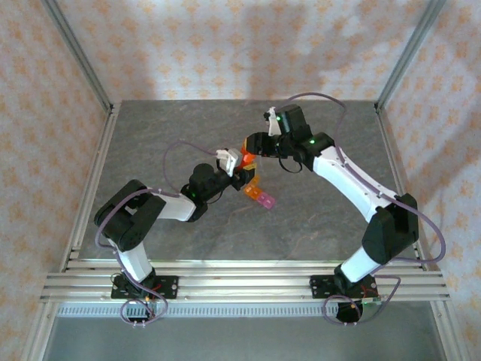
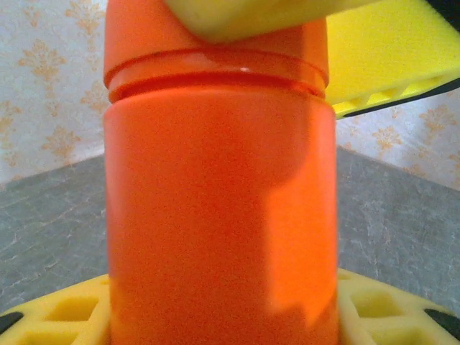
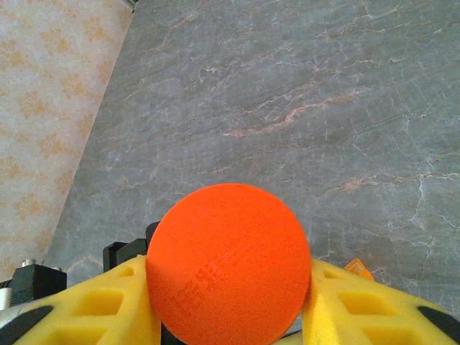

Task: Sort the pills into containers

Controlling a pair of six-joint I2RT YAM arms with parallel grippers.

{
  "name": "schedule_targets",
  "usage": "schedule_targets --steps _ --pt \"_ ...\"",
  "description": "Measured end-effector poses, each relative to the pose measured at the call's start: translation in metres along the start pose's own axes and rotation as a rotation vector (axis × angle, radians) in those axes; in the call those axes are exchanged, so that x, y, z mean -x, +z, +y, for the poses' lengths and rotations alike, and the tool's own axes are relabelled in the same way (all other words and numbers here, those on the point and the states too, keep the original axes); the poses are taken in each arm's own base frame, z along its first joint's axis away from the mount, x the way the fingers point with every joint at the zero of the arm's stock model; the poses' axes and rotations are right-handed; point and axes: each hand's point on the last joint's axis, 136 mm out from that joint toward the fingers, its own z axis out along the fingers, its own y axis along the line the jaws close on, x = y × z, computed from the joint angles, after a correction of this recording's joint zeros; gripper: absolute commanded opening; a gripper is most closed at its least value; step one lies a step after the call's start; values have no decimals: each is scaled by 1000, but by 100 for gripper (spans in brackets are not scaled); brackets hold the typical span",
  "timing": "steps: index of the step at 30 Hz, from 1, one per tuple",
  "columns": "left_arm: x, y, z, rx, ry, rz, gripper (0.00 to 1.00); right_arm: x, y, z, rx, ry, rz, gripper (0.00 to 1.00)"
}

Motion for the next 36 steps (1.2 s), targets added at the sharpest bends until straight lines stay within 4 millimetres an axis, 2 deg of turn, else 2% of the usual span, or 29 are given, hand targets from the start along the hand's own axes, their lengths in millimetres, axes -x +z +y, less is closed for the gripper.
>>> schedule_targets --steps 6,9,14,20,29,32,36 --pt "10 -1 -3 -3 6 -31 0 5 -5 6 4 -10 1 60" --pt "15 0 -12 -27 17 -52 0 10 -7 12 19 -15 -7 70" --pt "27 -1 -25 -71 25 -88 0 22 -12 24 64 -26 -8 78" --pt "28 -3 -31 -113 22 -91 0 35 -23 24 92 -36 -19 80" --pt "32 -6 -26 -182 -30 -90 0 59 -54 -19 41 8 -76 79" --pt "37 -7 -23 -213 -63 -93 0 57 -64 -17 65 -33 -74 79" --pt "50 -6 -21 -266 -103 -108 0 44 -73 0 148 -124 -29 79"
